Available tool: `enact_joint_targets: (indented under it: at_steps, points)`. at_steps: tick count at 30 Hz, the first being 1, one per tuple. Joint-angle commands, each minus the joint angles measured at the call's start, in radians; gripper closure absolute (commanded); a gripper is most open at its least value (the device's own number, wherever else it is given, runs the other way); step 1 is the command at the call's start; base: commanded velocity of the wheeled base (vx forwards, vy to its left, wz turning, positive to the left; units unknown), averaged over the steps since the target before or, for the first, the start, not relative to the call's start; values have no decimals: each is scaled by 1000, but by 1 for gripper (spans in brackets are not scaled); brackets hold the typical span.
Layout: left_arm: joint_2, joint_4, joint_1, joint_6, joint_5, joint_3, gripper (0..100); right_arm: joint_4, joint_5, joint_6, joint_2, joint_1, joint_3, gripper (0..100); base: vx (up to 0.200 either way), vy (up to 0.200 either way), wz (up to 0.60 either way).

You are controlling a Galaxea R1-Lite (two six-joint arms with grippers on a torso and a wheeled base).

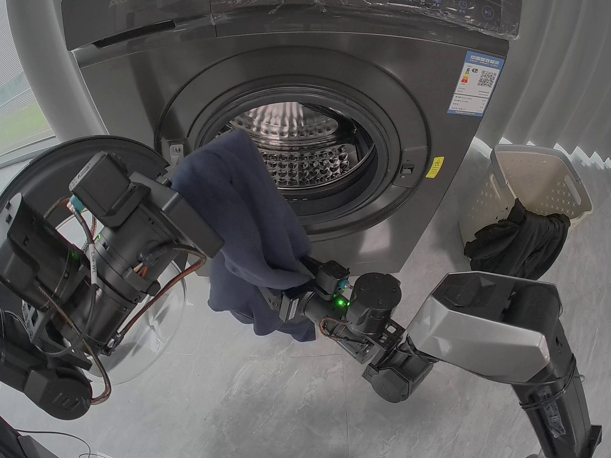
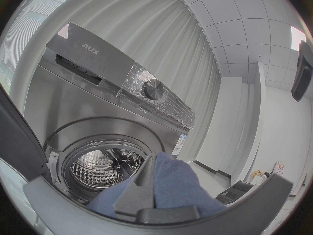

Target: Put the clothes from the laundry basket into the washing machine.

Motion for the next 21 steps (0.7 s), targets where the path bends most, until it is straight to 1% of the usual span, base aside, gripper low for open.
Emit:
enact_joint_targets:
  at_steps: [1, 8, 10, 15, 18, 21]
  points:
    - [3, 0, -1, 0, 3, 0, 100, -2, -1, 3, 30, 5, -20, 100, 0, 0, 0]
    - [6, 0, 8, -3, 3, -10, 100, -2, -8, 7, -3, -11, -22, 100, 0, 0, 0]
    - [9, 1, 19, -3, 5, -11, 100, -2, -15, 10, -40, -29, 4, 100, 0, 0, 0]
    - [16, 18, 80, -3, 6, -4, 100, -2, -41, 12, -157, -81, 83, 100, 0, 0, 0]
    - [58, 20, 125, 0, 8, 12, 100, 0, -43, 10, -229, -103, 116, 100, 0, 0, 0]
    - [98, 12, 151, 11, 9, 38, 100, 0, -43, 12, -278, -109, 149, 100, 0, 0, 0]
